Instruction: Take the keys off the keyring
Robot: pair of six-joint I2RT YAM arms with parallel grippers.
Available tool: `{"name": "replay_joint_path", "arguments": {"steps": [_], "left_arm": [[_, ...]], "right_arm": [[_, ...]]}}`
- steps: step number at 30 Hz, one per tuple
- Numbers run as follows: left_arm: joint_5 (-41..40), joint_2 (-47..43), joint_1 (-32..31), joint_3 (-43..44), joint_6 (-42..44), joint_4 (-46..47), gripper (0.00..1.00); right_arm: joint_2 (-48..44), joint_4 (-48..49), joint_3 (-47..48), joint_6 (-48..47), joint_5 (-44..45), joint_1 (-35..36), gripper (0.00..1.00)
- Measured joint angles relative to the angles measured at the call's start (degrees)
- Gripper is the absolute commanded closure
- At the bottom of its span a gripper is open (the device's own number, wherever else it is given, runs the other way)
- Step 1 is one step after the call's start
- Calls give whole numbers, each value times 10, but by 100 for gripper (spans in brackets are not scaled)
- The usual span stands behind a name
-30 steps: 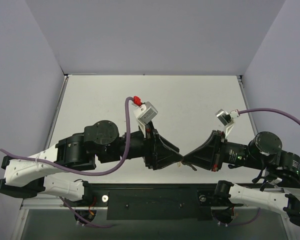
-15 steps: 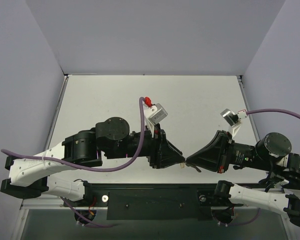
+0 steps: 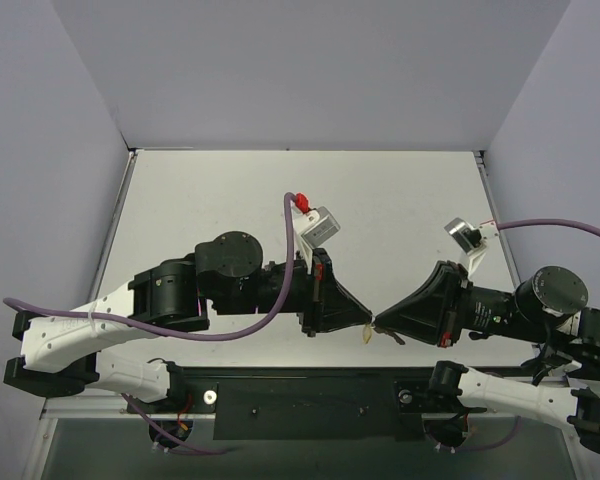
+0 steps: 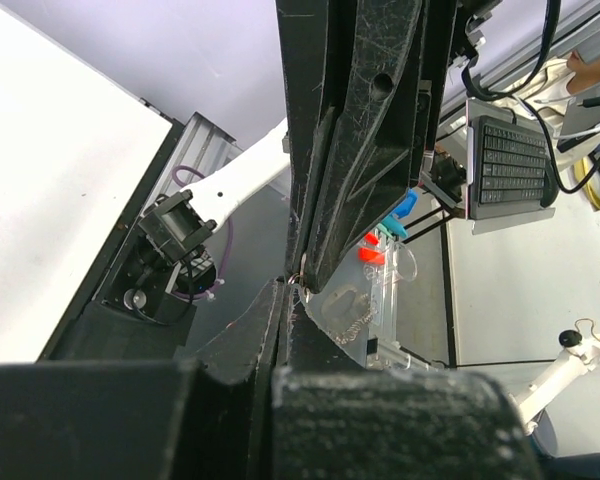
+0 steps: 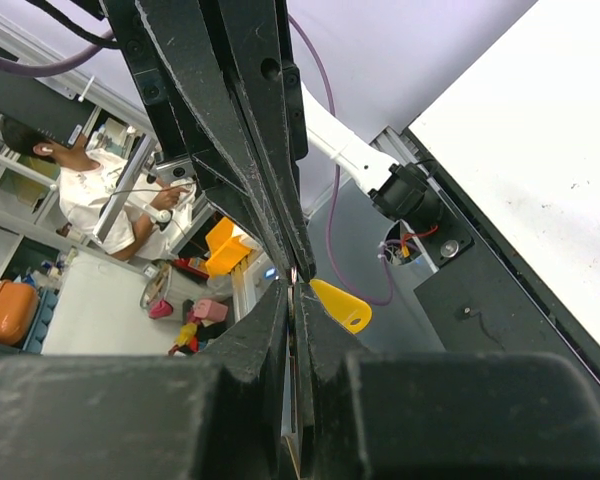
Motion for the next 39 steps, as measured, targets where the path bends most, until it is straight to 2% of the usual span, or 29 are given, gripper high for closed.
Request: {"name": "replay_joint_path", "arguments": {"steps": [6, 21, 33, 38, 39], "left_arm": [[-17, 0, 0, -3, -21, 23, 100], [-129, -8, -9, -42, -87, 66, 100], [-249, -17, -35, -71, -111, 94, 100], [-272, -18, -39, -73, -117, 104, 100], [-276, -18, -41, -73, -118, 106, 97]], "right_arm": [[-21, 31, -21, 8, 26, 0, 100], [-50, 75, -69, 24, 105, 0, 100], [-57, 123, -108, 49, 157, 0, 100], [-57, 137, -113, 54, 167, -1, 100], [-57, 140, -113, 55, 169, -1, 100]]}}
